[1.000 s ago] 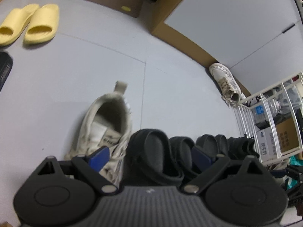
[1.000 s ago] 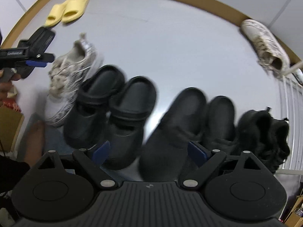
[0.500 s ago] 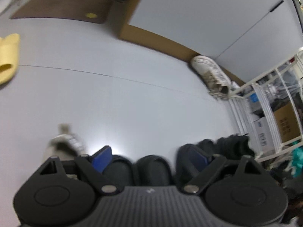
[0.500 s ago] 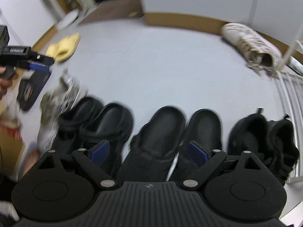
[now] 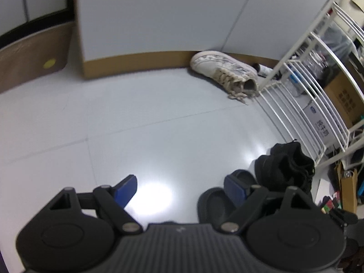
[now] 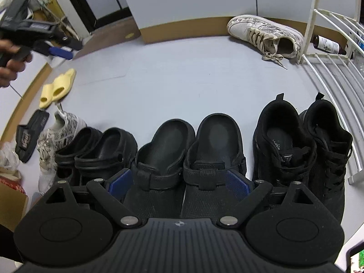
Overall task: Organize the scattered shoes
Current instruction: 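Reach the left tool toward the white printed sneaker lying by the rack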
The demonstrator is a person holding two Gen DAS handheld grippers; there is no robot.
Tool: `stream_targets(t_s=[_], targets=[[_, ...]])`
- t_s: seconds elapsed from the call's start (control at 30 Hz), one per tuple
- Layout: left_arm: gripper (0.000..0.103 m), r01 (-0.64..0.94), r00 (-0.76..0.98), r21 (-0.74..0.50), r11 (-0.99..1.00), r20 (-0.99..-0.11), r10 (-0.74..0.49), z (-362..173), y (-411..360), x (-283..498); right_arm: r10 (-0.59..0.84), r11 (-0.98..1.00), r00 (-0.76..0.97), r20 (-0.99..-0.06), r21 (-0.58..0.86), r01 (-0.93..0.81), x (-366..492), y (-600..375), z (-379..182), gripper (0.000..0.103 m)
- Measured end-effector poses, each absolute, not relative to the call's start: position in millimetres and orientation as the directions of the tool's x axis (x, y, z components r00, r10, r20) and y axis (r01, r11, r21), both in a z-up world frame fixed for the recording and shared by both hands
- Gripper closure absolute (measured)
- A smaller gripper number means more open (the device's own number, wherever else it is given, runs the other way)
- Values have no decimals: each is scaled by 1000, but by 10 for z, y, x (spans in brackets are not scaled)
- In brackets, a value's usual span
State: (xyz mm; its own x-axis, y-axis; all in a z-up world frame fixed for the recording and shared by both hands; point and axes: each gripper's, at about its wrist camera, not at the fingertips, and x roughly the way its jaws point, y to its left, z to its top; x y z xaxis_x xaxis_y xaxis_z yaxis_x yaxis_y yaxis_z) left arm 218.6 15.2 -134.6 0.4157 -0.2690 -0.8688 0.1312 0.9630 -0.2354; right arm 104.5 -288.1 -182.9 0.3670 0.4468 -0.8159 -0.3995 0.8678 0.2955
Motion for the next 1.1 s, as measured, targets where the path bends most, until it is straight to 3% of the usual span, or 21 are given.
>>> stream_targets(t_s=[0.2, 0.3, 0.43, 0.67, 0.87, 1.1], targets=[[18, 249, 456, -165, 954, -849, -266, -1060, -459, 2699, 450, 880, 399, -799, 322, -348, 1064, -3030, -1853, 10], [18, 290, 474, -162, 943, -832, -289, -1104, -772, 2934, 447, 887, 420, -790, 333, -319, 1062, -3120, -1865, 10], [27, 308, 464, -173, 935, -831, -307, -1247, -1077, 3202, 427, 901, 441, -790, 330, -282, 1049, -3261, -1898, 10], [27, 311, 443, -164, 936, -846, -296, -1424, -1398, 3545, 391, 920, 466, -794, 336, -201, 1032, -3541, -1971, 10], [30, 285, 493, -162, 945, -821, -289, -1760, -1670, 3810, 357, 933, 468, -808, 336, -133, 999, -3727, -2059, 11], [39, 421, 482, -105, 901, -816, -320, -2331, -2149, 4084, 311, 950, 439, -843, 297, -102, 981, -3920, -2194, 11]])
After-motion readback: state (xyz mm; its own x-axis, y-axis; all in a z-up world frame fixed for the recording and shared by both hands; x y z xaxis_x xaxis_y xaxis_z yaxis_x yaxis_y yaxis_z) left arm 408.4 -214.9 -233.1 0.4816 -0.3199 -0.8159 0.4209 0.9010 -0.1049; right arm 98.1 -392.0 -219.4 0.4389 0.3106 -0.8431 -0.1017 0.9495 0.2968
